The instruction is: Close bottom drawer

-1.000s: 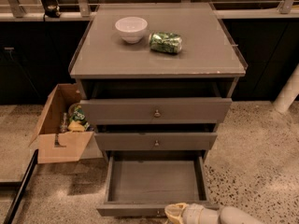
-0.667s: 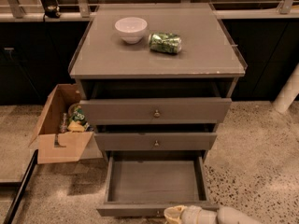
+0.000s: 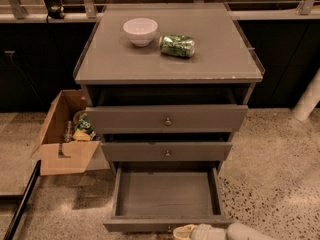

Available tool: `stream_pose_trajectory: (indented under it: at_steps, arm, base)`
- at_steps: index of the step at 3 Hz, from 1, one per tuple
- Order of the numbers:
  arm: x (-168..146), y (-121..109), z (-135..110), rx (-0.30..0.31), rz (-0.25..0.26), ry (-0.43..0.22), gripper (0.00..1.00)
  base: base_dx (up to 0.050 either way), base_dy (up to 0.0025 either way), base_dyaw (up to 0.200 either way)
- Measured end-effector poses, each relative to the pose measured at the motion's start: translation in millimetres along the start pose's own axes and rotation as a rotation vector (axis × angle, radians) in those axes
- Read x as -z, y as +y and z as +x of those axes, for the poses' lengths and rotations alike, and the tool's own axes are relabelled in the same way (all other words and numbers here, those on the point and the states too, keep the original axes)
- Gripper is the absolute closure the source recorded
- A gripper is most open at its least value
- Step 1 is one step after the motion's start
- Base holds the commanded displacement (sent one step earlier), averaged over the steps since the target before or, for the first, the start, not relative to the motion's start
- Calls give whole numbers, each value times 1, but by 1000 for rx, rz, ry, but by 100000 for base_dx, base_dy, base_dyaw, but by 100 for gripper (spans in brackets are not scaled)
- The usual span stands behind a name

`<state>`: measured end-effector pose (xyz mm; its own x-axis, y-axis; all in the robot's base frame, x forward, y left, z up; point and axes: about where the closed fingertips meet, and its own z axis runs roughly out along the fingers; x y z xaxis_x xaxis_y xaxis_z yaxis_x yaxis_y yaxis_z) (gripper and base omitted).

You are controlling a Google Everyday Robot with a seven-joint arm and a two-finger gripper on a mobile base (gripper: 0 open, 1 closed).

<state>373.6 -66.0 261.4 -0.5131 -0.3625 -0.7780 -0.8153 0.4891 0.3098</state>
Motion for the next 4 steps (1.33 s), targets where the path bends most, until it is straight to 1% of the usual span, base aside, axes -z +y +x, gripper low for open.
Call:
stream_pose_trajectory:
  at_steps: [1, 2, 3, 4]
  arm:
    - [-8, -2, 13, -20, 41, 34, 100]
    - [-19, -12, 29, -39, 132, 98, 100]
    - [-20, -12, 30, -39, 131, 95, 100]
    - [-29, -12, 42, -52, 127, 57, 100]
  base:
    - [0, 0, 0]
    - [0, 0, 0]
    - [0, 0, 0]
    - [0, 0, 0]
